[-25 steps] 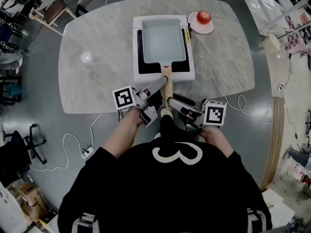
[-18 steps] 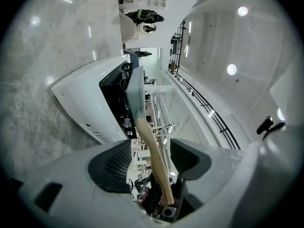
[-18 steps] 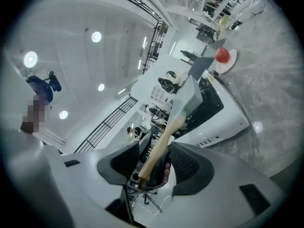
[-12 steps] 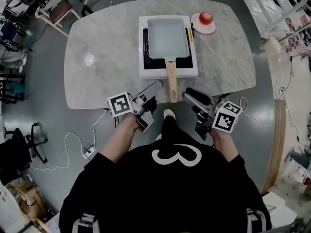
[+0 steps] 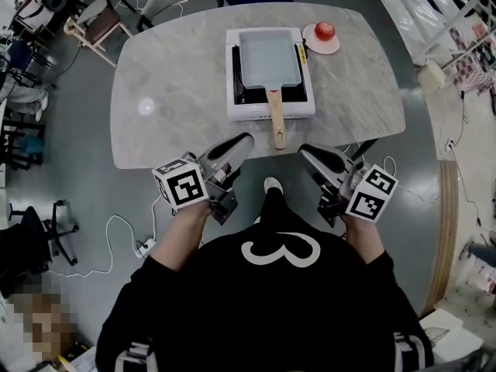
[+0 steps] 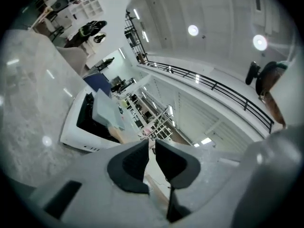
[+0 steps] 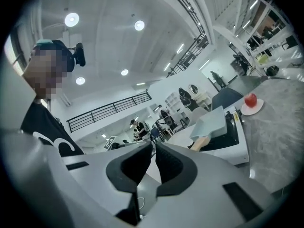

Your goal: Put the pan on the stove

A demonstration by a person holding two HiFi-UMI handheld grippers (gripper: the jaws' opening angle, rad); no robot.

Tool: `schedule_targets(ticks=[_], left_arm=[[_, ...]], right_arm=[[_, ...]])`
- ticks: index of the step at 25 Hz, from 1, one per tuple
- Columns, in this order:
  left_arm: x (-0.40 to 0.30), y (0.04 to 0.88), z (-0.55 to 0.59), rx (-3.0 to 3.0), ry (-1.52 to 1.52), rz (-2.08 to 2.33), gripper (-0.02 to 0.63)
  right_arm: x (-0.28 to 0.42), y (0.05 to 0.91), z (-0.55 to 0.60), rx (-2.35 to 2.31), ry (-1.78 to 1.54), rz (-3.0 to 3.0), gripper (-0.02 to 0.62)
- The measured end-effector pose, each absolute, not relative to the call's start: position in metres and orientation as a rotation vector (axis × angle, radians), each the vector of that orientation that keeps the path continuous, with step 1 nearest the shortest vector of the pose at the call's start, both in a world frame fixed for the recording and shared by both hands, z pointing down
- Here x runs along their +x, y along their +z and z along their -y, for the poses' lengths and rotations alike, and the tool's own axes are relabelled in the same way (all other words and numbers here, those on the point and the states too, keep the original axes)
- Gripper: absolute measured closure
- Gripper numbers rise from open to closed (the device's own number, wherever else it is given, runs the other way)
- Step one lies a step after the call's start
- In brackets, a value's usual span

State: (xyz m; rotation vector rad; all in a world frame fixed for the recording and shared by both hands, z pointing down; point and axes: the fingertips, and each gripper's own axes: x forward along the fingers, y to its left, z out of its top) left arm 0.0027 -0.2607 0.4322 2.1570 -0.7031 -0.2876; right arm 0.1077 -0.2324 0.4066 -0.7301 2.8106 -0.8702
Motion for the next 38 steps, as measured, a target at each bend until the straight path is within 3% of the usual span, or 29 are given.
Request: schedule_targets(ticks=[13, 38], left_arm=[[0.027, 0.335, 0.172, 2.594, -0.132, 0.583, 0.583], [0.036, 0.304, 0.145, 2.695, -0.131, 0.575, 0.584]], right_arm=[[0.078, 0.344, 0.162, -0.59, -0.631, -2.909, 0.578], [0.079, 0.317, 0.138, -0.587, -0.606, -2.878, 0.581]])
